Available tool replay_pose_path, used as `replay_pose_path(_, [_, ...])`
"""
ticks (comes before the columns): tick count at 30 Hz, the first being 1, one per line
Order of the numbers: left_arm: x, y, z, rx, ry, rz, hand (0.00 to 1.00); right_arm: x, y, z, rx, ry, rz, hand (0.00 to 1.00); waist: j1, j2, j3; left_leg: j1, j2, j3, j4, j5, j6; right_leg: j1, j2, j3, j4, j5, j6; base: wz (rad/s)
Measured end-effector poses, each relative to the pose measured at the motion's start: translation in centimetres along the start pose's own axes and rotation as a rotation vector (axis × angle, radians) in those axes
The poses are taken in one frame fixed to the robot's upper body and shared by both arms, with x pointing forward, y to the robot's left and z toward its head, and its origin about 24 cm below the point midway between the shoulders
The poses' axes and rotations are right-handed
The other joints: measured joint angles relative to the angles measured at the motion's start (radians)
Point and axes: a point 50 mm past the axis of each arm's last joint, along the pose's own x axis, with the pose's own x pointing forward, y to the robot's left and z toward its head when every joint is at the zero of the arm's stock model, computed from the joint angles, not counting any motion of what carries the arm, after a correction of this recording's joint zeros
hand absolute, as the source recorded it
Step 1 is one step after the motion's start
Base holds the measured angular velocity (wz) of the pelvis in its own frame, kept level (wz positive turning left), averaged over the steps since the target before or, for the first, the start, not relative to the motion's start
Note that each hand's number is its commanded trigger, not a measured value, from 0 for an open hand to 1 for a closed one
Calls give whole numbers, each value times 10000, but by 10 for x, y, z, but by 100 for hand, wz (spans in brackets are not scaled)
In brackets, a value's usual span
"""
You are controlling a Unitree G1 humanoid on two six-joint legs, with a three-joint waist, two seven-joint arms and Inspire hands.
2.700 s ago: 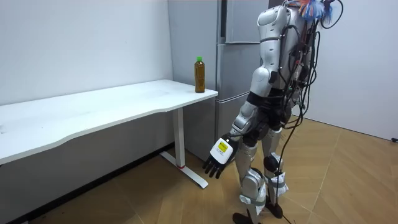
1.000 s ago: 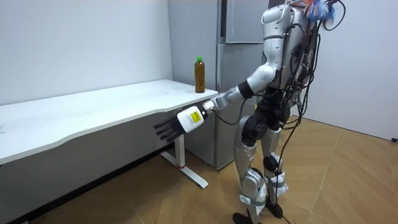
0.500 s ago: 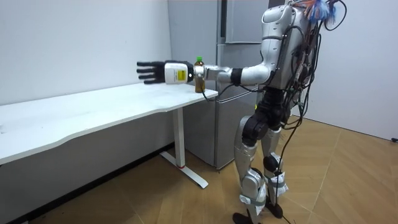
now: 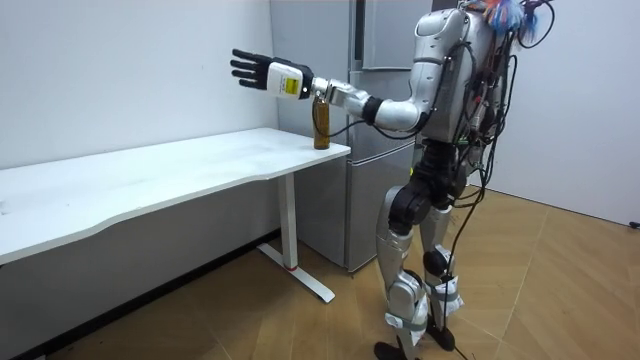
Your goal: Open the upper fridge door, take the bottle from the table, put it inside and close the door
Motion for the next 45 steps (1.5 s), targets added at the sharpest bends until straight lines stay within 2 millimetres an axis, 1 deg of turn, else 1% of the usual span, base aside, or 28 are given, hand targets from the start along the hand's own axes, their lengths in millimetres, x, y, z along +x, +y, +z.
replay_pose_path(1, [0, -7, -1, -81, 65, -365, 0, 1, 1, 0, -6, 28, 2, 0, -128, -40, 16, -10, 0, -11, 8, 0, 0, -2, -1, -6, 2, 0, 0, 0])
replay_pose_path(2, [-1, -14, -2, -150, 153, -716, 0, 2, 3, 3, -7, 51, 24, 0, -248, -23, 10, -28, -2, -22, 25, 0, 0, 3, -1, -20, -2, 0, 0, 0])
replay_pose_path(3, [-1, -19, -2, -189, 210, -895, 0, 2, 3, 3, -4, 87, 29, 0, -276, -49, 26, -47, -2, -22, 33, 0, 0, -8, 1, -14, -3, 0, 0, 0])
replay_pose_path(5, [-2, -39, -2, -508, 325, -1768, 0, 4, 6, 6, -6, 54, 102, 0, -431, -12, 5, -211, 12, 29, 90, 0, 3, -171, 7, -7, 19, 9, -10, 0])
replay_pose_path(7, [-3, -52, -1, -688, 325, -2506, 0, 4, 7, 7, 5, 74, 141, 0, -468, -11, 5, -249, 23, 75, 89, 2, 3, -231, 18, 38, 21, 25, -24, -7])
replay_pose_path(9, [-6, -68, 0, -859, 385, -3424, 0, 5, 8, 8, -4, 70, 191, 0, -642, -6, 0, -240, 17, 112, 95, 4, 4, -233, 3, 60, 30, 25, -24, -6])
replay_pose_path(13, [-10, -85, 1, -1126, 454, -4441, 0, 5, 9, 8, -5, 181, 253, 0, -748, -10, 1, -181, 12, 152, 77, 5, 5, -229, -5, 125, 17, 24, -21, -8])
replay_pose_path(15, [-16, -92, -2, -1186, 646, -5055, 0, 6, 10, 9, 28, 181, 339, 0, -830, -4, -2, -170, 10, 140, 79, 5, 4, -223, 1, 190, -2, 23, -21, -4])
replay_pose_path(18, [-21, -98, -5, -1111, 963, -5717, 0, 6, 10, 9, 17, 189, 349, 0, -945, -3, -3, -182, 10, 134, 83, 5, 4, -220, 1, 172, -2, 23, -21, 1])
replay_pose_path(22, [-28, -106, -7, -1500, 1509, -6507, 0, 8, 13, 13, 10, 284, 367, 0, -1109, 36, -28, -194, 11, 153, 90, 5, 4, -225, 4, 197, -3, 21, -19, 0])
replay_pose_path(25, [-30, -109, -9, -1674, 1739, -6893, 0, 9, 14, 15, -24, 295, 359, 0, -1260, 42, -33, -206, 15, 177, 108, 5, 5, -244, 15, 234, 9, 22, -19, -1])
replay_pose_path(27, [-31, -112, -8, -1819, 1810, -7137, 0, 9, 14, 15, -14, 330, 356, 0, -1269, 48, -37, -256, 20, 187, 145, 5, 5, -298, 23, 296, 21, 22, -20, -2])
replay_pose_path(28, [-31, -114, -7, -1896, 1838, -7297, 0, 9, 14, 15, -14, 321, 361, 0, -1268, 82, -60, -301, 22, 188, 151, 5, 5, -347, 25, 303, 37, 24, -21, 0])
replay_pose_path(35, [-35, -123, 7, -2562, 1567, -8068, 0, 9, 14, 16, -84, 329, 381, 0, -1270, 80, -59, -343, 23, 186, 160, 7, 8, -388, 25, 317, 38, 44, -17, 0])
replay_pose_path(45, [-41, -128, 5, -2548, 1767, -8662, 0, 10, 15, 18, -350, 339, 422, 0, -1251, 66, -47, -345, 20, 171, 157, 7, 8, -395, 24, 325, 22, 44, -17, 0])
